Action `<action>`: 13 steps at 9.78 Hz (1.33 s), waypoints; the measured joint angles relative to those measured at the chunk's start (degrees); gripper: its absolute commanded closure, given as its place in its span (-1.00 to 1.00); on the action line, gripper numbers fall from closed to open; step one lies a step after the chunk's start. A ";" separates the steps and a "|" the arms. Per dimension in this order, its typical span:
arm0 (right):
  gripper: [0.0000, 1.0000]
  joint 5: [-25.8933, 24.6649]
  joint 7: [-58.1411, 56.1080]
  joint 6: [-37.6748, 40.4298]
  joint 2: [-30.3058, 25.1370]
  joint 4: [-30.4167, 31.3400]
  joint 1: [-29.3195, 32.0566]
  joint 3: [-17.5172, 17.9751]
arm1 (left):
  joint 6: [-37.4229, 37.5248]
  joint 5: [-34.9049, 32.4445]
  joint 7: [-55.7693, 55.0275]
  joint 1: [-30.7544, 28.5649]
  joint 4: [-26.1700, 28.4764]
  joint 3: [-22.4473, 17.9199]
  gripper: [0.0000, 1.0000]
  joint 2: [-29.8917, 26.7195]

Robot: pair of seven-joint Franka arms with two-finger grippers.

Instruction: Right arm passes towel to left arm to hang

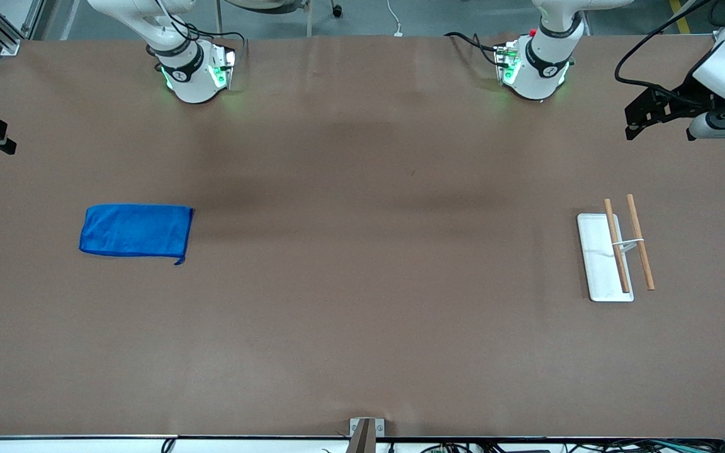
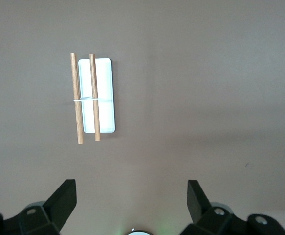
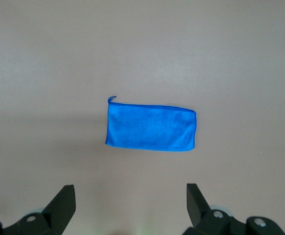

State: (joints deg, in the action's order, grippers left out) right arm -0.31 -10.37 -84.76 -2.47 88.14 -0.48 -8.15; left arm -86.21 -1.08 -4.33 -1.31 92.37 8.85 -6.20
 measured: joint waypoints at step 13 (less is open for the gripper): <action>-0.99 0.62 -1.67 -10.17 0.53 13.80 6.10 -0.55 | 0.65 0.00 0.05 0.00 -1.14 0.01 -1.00 0.89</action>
State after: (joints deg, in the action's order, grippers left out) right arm 0.31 -12.04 -94.93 -1.93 101.95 5.63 -8.69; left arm -85.56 -1.08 -4.28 -1.32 91.24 8.85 -5.31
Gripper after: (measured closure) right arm 0.004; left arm 0.000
